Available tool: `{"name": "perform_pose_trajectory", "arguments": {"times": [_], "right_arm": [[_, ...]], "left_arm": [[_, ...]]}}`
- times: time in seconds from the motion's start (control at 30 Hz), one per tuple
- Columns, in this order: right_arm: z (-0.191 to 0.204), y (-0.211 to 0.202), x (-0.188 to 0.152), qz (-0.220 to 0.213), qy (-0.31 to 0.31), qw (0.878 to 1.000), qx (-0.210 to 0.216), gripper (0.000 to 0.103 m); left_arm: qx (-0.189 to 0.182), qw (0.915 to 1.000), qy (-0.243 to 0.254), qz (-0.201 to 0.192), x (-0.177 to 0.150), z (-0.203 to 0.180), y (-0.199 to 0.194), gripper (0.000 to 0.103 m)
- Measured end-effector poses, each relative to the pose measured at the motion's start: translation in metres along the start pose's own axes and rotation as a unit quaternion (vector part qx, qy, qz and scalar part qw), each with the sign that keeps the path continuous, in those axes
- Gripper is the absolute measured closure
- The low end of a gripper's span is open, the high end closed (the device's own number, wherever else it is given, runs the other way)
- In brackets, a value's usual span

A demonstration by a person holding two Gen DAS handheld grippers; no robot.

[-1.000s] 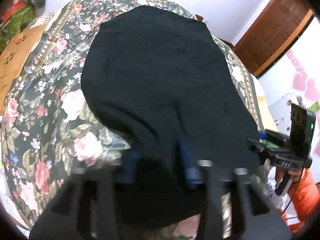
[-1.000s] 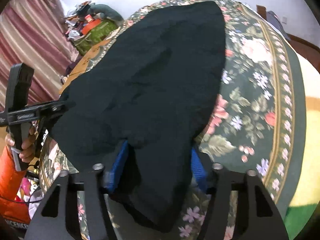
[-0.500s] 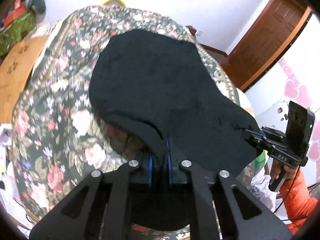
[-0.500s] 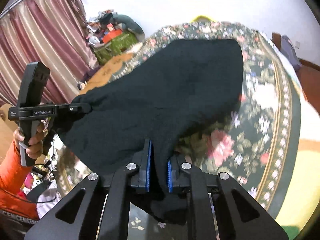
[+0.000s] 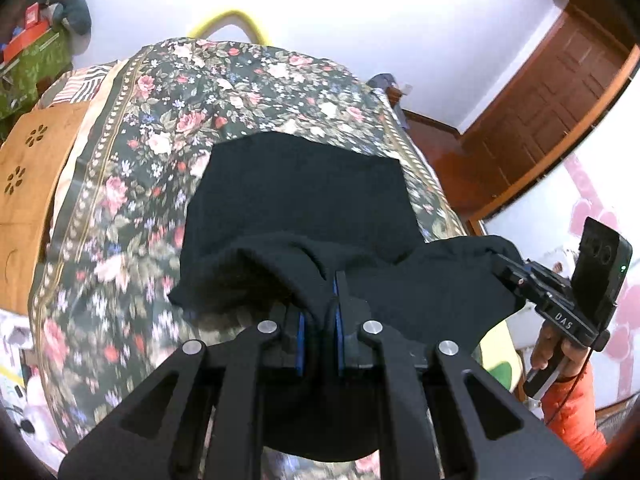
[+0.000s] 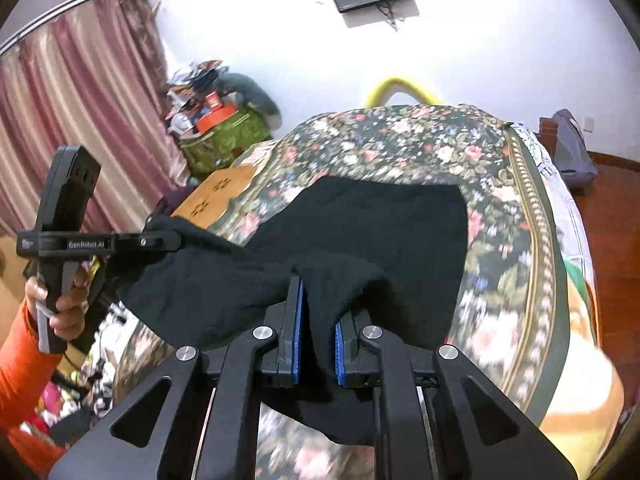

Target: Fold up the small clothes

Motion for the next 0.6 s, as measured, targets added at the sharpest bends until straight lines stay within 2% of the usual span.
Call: {"name": "perform_pose_trajectory", "arguments": {"times": [0.1,0.27,0.4,0.47,0.53,0.57,0.6], "right_arm": [[-0.015,0.031,0.014,0.018,0.016,1.0,-0.001,0.092],[-0.04,0.089,0.016,0.055,0.03,0.998,-0.016,0.092],[-0.059,0.124,0.004,0.079,0.039,0.996,-0.025,0.091],[-0.062,0.127,-0.001,0.077,0.039,0.996,-0.02,0.09],[-0.062,0.119,-0.003,0.064,0.027,0.997,-0.021,0.085],[-0.062,0.113,-0.003,0.06,0.018,0.998,-0.03,0.083],[-0.062,0.109,-0.003,0.058,0.011,0.998,-0.038,0.081]], "left_arm": [[0.01,0.9999,-0.01,0.01,0.022,0.024,0.029,0.093],[0.024,0.9987,-0.03,0.034,0.037,0.065,0.082,0.091],[0.005,0.9963,-0.07,0.05,0.035,0.102,0.118,0.083],[-0.01,0.9972,-0.061,0.041,0.034,0.105,0.116,0.082],[0.001,0.9985,-0.036,0.042,0.033,0.1,0.11,0.077],[0.018,0.9989,-0.017,0.04,0.032,0.097,0.105,0.072],[0.034,0.9987,-0.005,0.038,0.033,0.094,0.1,0.061]]}}
Point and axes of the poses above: each gripper's, at about its wrist camera, not at the fingertips, and y roughly the way its jaws point, z to its left, x to its top, the point moved 4 cm from there along y, roughly the way its jaws point, and after that the axes turned 12 degrees about -x, right-handed, at the moved point
